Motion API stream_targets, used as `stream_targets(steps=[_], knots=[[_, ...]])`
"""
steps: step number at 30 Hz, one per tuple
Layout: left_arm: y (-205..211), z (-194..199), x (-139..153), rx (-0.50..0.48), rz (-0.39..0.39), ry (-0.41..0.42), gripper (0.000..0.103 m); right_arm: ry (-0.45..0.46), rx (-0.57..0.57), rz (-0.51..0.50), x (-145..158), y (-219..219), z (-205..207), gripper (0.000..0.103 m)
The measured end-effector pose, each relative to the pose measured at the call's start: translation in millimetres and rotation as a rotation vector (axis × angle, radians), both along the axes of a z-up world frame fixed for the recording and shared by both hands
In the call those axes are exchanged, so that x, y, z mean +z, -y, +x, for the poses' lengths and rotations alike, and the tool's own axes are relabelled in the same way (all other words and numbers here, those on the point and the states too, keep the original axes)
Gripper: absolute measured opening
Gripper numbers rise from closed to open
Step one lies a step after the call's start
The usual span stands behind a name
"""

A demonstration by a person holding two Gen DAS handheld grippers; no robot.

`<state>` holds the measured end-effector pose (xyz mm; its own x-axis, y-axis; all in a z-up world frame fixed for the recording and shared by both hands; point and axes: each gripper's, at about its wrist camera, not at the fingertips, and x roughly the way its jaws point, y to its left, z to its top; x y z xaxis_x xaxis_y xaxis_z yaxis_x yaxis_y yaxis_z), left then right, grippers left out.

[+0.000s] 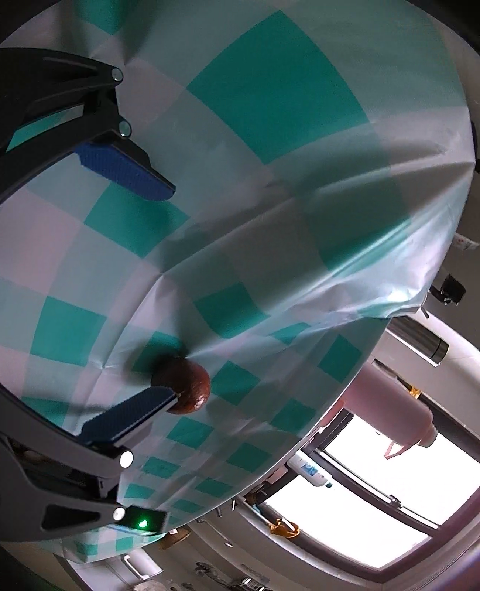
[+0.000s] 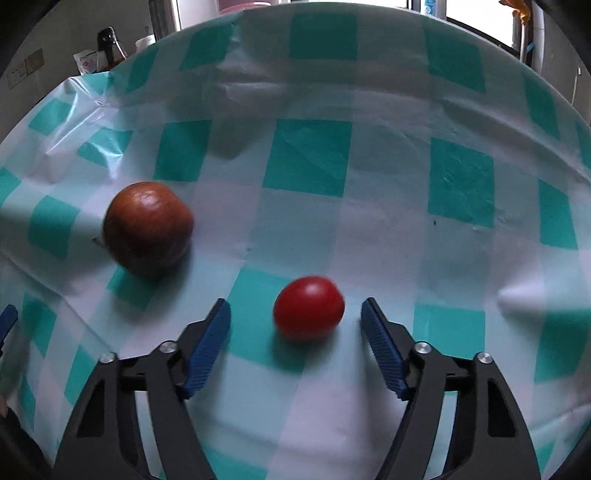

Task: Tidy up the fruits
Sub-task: 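Grasp a small red tomato with the right gripper while the left gripper grasps a brown apple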

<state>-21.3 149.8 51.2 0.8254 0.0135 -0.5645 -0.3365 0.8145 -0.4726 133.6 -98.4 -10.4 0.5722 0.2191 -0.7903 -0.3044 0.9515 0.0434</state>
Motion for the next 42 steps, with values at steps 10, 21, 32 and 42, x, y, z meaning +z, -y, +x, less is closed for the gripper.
stream_targets(steps=[10, 21, 32, 42], knots=[[22.0, 9.7, -4.2, -0.080, 0.066, -0.036, 0.101, 0.034, -0.012, 0.060, 6.0, 23.9, -29.9, 0.036], [78.1, 21.3, -11.8, -0.288, 0.218, -0.051, 0.101, 0.092, -0.142, 0.454, 13.2, 85.0, -125.0, 0.036], [111.1, 101.1, -22.6, -0.321, 0.249, -0.160, 0.101, 0.087, -0.134, 0.499, 14.2, 82.6, -127.2, 0.036], [118.4, 155.3, -33.5, -0.319, 0.287, -0.235, 0.066, 0.081, -0.121, 0.500, 13.7, 81.7, -126.0, 0.036]])
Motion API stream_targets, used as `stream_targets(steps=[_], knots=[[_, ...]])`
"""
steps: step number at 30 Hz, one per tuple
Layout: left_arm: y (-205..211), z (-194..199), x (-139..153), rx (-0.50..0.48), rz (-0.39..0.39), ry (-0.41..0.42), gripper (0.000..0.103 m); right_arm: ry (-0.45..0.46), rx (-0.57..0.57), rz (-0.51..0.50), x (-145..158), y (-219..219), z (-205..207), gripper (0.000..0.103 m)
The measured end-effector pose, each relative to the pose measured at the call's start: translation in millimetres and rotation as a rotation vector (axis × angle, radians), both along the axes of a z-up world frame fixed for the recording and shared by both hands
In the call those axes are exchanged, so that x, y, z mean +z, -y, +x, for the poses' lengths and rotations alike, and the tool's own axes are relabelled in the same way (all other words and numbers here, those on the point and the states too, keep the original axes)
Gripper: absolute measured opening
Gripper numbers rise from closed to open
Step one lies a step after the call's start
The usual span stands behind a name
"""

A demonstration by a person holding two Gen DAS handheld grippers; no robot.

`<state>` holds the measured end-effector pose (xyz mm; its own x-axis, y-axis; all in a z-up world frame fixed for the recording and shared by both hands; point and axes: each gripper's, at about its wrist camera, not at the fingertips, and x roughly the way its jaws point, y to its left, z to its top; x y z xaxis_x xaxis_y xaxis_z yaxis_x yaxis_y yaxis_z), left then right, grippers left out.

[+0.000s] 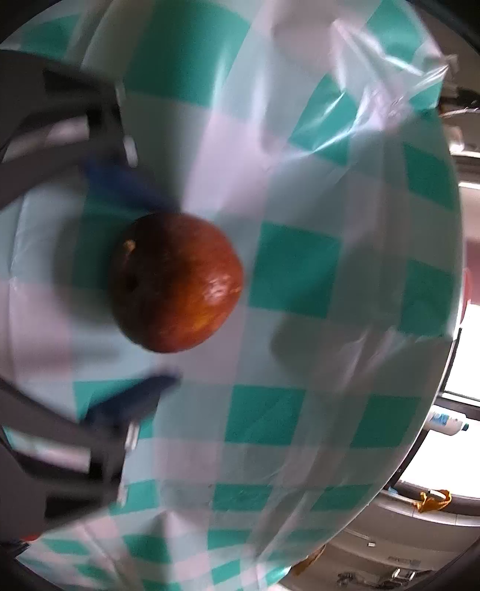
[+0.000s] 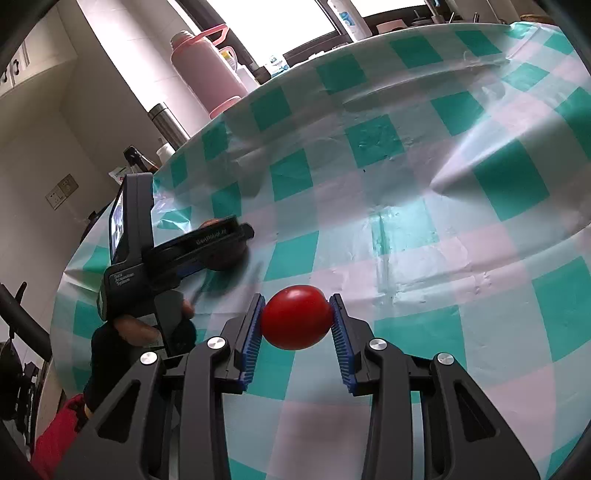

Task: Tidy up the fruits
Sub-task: 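Grasp a small red tomato with the right gripper while the left gripper grasps a brown apple, then carry the small tomato and brown apple off the table toward the white bin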

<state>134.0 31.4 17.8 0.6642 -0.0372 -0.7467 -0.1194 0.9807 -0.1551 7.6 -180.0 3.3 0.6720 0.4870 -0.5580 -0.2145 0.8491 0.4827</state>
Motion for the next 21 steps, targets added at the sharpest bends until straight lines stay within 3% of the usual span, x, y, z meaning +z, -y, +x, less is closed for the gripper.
stream_targets(steps=[3, 7, 11, 21], knots=[[-15.0, -13.9, 0.1, -0.022, -0.091, 0.037, 0.066, 0.004, -0.003, 0.003, 0.3, 0.0, -1.4, 0.036], [-23.4, -42.8, 6.1, -0.030, -0.083, 0.092, 0.066, 0.006, -0.006, 0.005, -1.4, 0.5, -1.5, 0.036], [-33.2, -62.5, 6.6, -0.019, -0.156, 0.095, 0.066, 0.010, -0.007, 0.014, -2.9, 2.5, -1.3, 0.036], [-17.2, -118.6, 21.7, -0.054, -0.157, 0.217, 0.066, 0.030, 0.010, 0.030, -0.7, 5.4, -6.1, 0.036]])
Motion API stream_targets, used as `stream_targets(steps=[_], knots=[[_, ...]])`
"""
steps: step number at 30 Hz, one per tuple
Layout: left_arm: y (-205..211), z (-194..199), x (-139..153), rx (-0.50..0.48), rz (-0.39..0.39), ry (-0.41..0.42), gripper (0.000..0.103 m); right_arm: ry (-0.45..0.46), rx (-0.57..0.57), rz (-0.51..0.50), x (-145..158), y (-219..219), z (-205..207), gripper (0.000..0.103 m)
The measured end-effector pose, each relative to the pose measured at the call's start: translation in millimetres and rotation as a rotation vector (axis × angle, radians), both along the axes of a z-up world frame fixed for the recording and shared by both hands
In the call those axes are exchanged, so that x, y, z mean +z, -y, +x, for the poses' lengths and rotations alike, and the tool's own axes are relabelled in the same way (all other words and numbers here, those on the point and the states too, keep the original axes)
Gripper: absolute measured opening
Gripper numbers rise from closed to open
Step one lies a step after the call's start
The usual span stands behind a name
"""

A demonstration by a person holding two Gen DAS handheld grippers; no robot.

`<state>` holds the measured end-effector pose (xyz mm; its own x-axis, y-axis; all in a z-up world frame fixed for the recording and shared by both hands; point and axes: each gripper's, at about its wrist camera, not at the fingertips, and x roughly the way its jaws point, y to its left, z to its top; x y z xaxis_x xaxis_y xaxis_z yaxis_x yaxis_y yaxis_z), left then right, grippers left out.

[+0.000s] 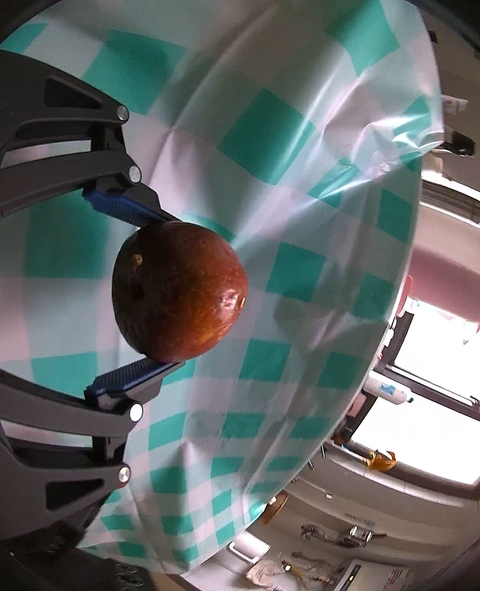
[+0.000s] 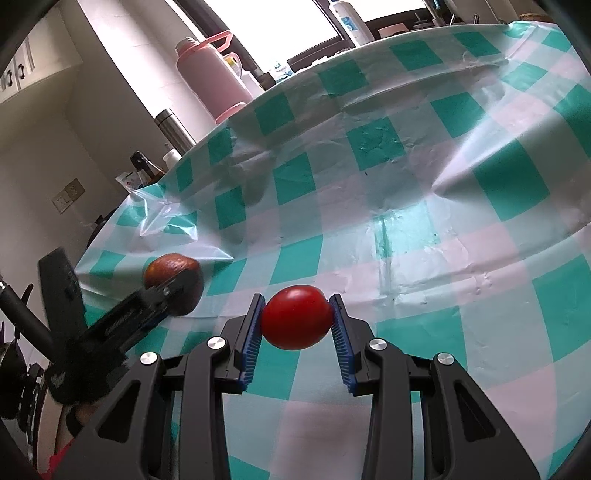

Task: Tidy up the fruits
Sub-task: 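Carry the small tomato and brown apple off the table toward the white bin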

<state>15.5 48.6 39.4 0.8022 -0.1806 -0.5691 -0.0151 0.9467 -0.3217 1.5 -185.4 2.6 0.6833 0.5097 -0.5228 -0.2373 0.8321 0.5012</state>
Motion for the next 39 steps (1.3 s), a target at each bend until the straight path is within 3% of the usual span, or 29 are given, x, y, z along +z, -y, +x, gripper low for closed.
stream_targets(steps=[6, 11, 19, 25, 32, 39], knots=[[13.9, -29.0, 8.7, -0.059, 0.030, 0.072, 0.066, -0.005, -0.005, 0.066, 0.4, 10.8, -22.7, 0.036], [32.1, -52.1, 18.0, -0.133, 0.066, 0.147, 0.066, 0.005, -0.011, 0.061, 5.2, 27.4, -48.0, 0.036], [49.2, -77.8, 17.8, -0.212, 0.015, 0.149, 0.066, 0.026, -0.054, 0.048, 9.0, 67.9, -86.3, 0.036], [72.2, -102.5, 26.2, -0.266, -0.010, 0.192, 0.066, 0.109, -0.113, 0.034, 17.8, 105.9, -129.8, 0.036], [134.1, -141.5, 37.7, -0.454, 0.019, 0.229, 0.066, 0.183, -0.228, 0.027, 21.1, 162.9, -184.7, 0.036], [205.2, -182.3, 39.2, -0.674, 0.075, 0.249, 0.066, 0.209, -0.412, 0.016, 3.9, 226.2, -241.4, 0.037]])
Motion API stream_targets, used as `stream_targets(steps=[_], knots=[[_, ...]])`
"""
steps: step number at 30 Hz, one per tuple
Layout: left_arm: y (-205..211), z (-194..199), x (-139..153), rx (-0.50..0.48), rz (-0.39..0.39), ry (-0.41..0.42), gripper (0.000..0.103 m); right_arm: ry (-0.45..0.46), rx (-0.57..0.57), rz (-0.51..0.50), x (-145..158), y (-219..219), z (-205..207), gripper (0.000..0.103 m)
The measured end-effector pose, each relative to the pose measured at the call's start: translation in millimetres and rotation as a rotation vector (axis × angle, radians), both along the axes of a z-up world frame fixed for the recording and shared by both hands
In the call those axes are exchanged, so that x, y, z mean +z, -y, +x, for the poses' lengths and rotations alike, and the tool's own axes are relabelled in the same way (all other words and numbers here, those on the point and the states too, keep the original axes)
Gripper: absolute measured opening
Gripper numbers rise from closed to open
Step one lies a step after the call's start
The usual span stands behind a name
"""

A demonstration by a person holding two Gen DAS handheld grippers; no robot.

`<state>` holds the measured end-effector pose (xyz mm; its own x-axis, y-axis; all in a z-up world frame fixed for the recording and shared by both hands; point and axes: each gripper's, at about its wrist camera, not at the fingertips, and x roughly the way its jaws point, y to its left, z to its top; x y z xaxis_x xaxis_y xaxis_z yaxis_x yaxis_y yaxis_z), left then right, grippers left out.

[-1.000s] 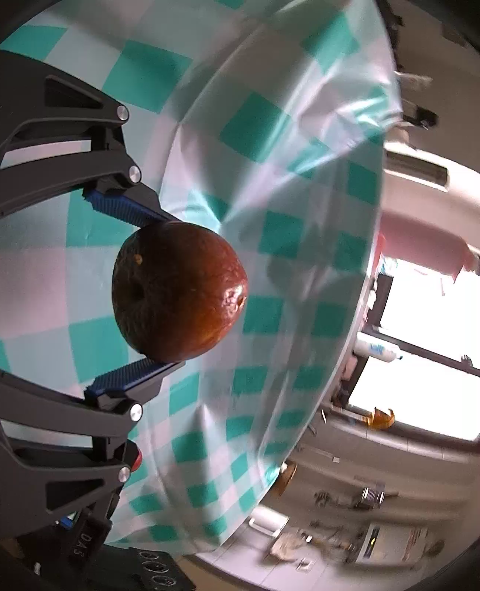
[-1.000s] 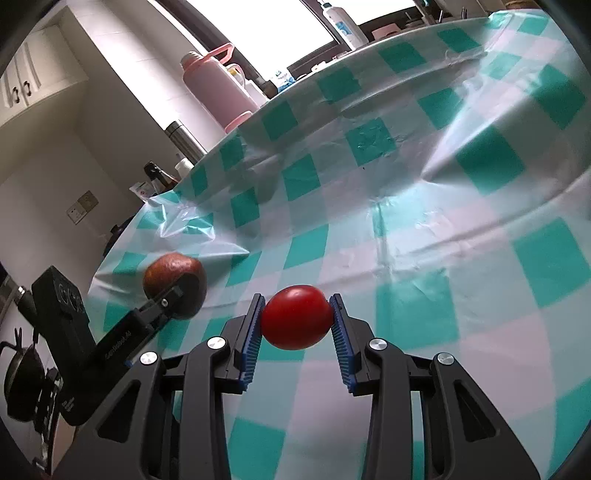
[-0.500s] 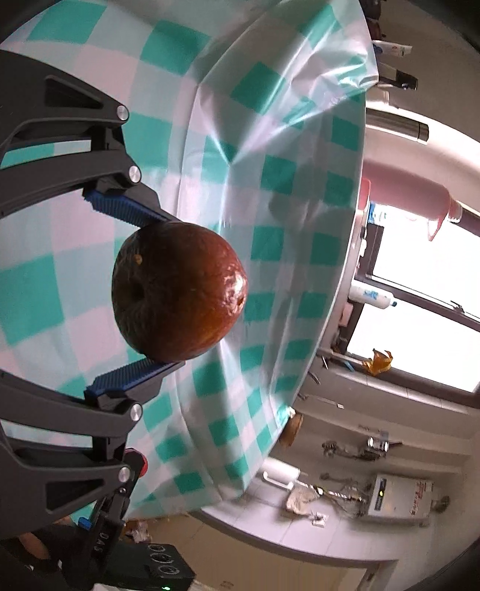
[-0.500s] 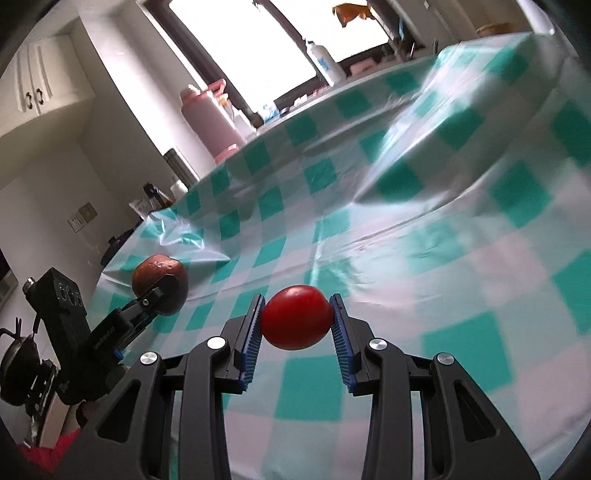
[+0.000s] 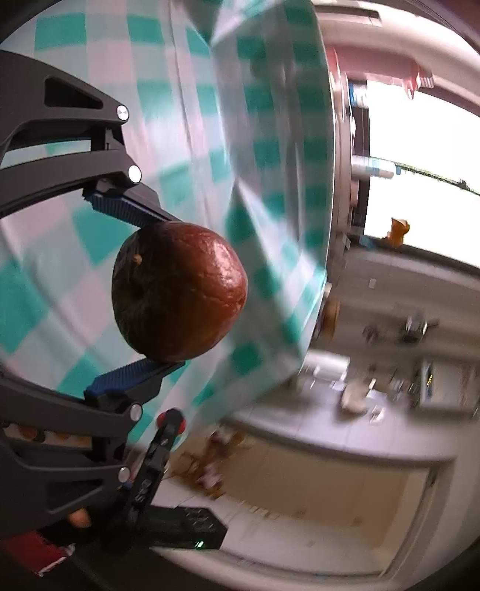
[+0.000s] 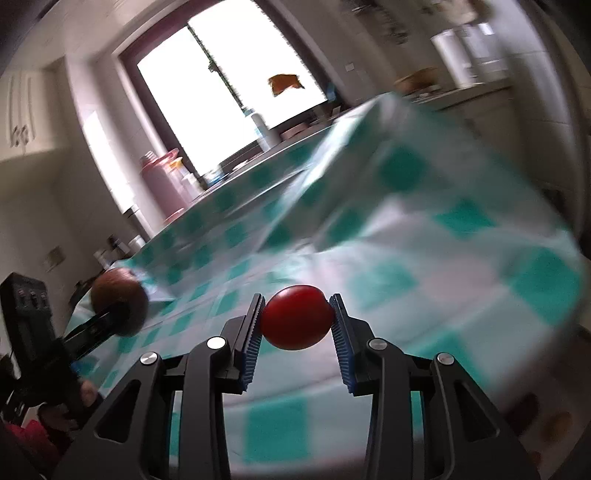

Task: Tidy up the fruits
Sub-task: 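Carry the small tomato and brown apple off the table toward the white bin, then open both grippers above the white bin to drop the tomato and apple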

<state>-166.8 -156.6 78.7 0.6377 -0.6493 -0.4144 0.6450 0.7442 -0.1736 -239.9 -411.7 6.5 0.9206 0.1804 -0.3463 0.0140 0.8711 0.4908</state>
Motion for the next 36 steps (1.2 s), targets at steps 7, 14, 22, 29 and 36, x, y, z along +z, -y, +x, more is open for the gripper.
stream_targets(steps=[7, 14, 22, 29, 36], knots=[[81.7, -40.5, -19.3, -0.230, 0.113, 0.008, 0.066, -0.101, -0.202, 0.045, -41.6, 71.2, -48.9, 0.037], [149.7, -77.9, -50.4, -0.427, 0.224, 0.007, 0.066, -0.314, -0.350, 0.030, -89.9, 120.6, -76.6, 0.037], [205.0, -110.0, -111.4, -0.618, 0.386, -0.052, 0.066, -0.518, -0.408, -0.012, -132.5, 143.6, -80.1, 0.037], [240.0, -103.1, -189.3, -0.727, 0.584, -0.243, 0.066, -0.617, -0.387, -0.053, -154.4, 143.4, -69.6, 0.037], [251.7, -83.4, -226.5, -0.694, 0.672, -0.316, 0.066, -0.679, -0.385, -0.041, -167.2, 143.9, -65.3, 0.037]])
